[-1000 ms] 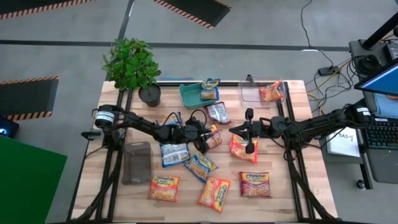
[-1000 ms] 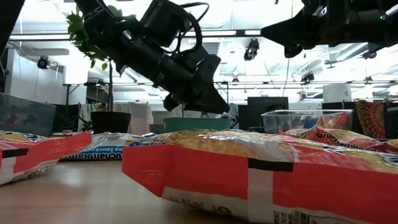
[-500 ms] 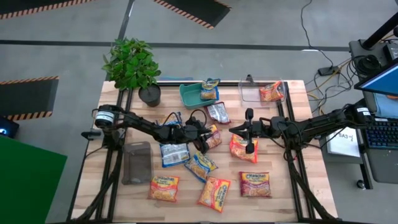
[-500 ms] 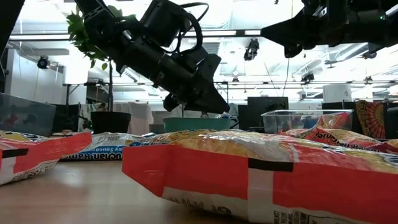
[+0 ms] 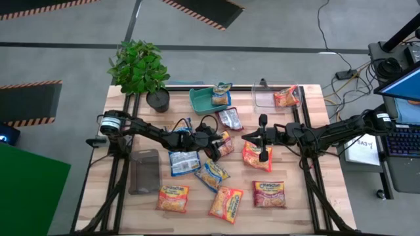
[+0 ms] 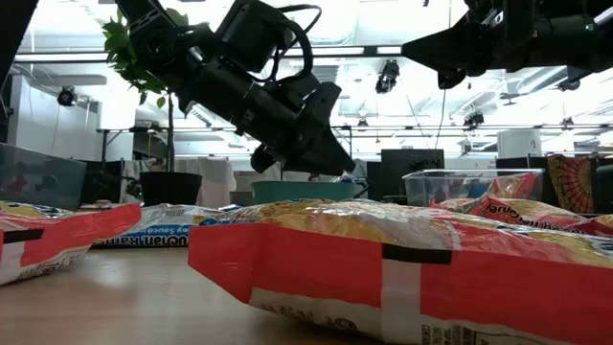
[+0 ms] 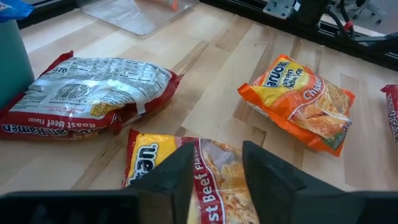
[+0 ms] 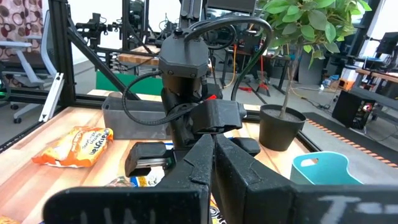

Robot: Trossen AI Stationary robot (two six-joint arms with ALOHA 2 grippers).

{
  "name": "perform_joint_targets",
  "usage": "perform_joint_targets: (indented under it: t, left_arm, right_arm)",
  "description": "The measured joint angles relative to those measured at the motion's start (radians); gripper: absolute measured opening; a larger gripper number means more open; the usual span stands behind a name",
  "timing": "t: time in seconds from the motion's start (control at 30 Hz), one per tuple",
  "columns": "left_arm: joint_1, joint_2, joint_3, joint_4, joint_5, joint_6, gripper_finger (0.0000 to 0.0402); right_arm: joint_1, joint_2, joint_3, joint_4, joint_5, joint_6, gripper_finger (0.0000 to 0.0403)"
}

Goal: Sort Maruchan noodles
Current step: Put the middle red noodle pack into the black bin

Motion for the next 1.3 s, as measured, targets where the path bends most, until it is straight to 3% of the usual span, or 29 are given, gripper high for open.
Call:
perform_joint_targets:
  t: [0.27,0.4,1.1,1.3]
  left_arm:
    - [0.005,0.037,0.0,-0.009,-0.078,-0.004,0.0225]
    - [0.016,0.062,0.0,-0.035,-0.09,-0.028,0.0251]
    - [0.042,0.073,-0.015,-0.081,-0.121,-0.044,0.0233]
    - [0.038,0.156,-0.009,0.0,-0.121,-0.078,0.0233]
  right_arm:
    - [0.0,0.0,0.0,0.0,0.0,0.0,0.0009]
    - [0.0,0.0,0.0,-0.001,0.0,0.003,0.0009]
    - [0.0,0.001,0.0,-0.006,-0.001,0.0,0.0009]
    - [0.0,0.001,0.0,-0.006,-0.001,0.006,0.0009]
